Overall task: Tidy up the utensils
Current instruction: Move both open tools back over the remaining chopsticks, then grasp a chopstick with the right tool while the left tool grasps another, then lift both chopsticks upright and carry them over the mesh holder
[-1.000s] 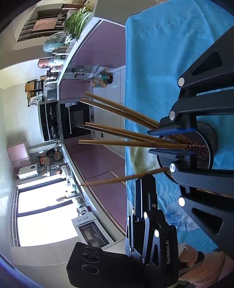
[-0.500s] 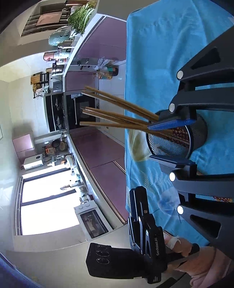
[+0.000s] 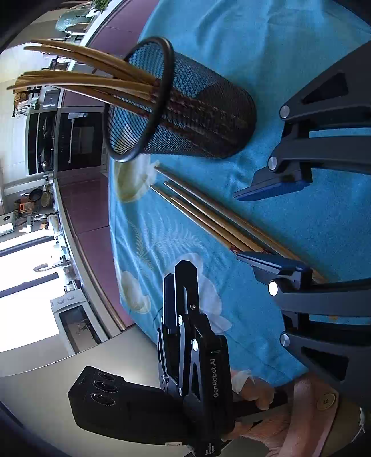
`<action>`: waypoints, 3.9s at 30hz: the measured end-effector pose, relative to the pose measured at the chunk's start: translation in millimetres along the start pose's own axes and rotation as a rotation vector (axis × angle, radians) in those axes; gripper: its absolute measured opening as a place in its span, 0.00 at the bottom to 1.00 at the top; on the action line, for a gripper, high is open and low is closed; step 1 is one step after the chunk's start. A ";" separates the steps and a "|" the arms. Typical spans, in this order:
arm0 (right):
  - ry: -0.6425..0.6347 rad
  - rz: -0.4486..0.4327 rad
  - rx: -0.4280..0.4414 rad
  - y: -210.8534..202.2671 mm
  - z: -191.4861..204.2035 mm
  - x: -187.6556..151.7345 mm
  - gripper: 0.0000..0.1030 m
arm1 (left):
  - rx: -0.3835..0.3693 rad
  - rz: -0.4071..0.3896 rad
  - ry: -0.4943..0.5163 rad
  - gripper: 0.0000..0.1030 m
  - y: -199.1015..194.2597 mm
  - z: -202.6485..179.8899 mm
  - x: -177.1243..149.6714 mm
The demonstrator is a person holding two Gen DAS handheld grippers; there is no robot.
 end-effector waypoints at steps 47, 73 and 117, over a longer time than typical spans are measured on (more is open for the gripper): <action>0.000 0.039 -0.112 12.9 -3.0 -3.4 0.23 | 0.077 0.106 0.027 0.26 38.4 -9.5 -21.0; -0.028 0.054 -0.148 16.9 -9.5 2.5 0.17 | 0.092 0.106 0.014 0.19 36.6 -2.4 -12.4; 0.104 -0.248 0.035 -86.1 -31.7 19.6 0.06 | -0.166 -0.137 0.057 0.07 -78.2 -41.6 34.8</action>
Point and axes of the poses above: each gripper's, at about its wrist camera, not at the fingertips, and y roughly the way its jaws point, z to its left, x to its top, the point moved 2 cm from there along y, roughly the way its jaws point, and after that the axes turned 8 degrees about -x, right-handed, at the moved point
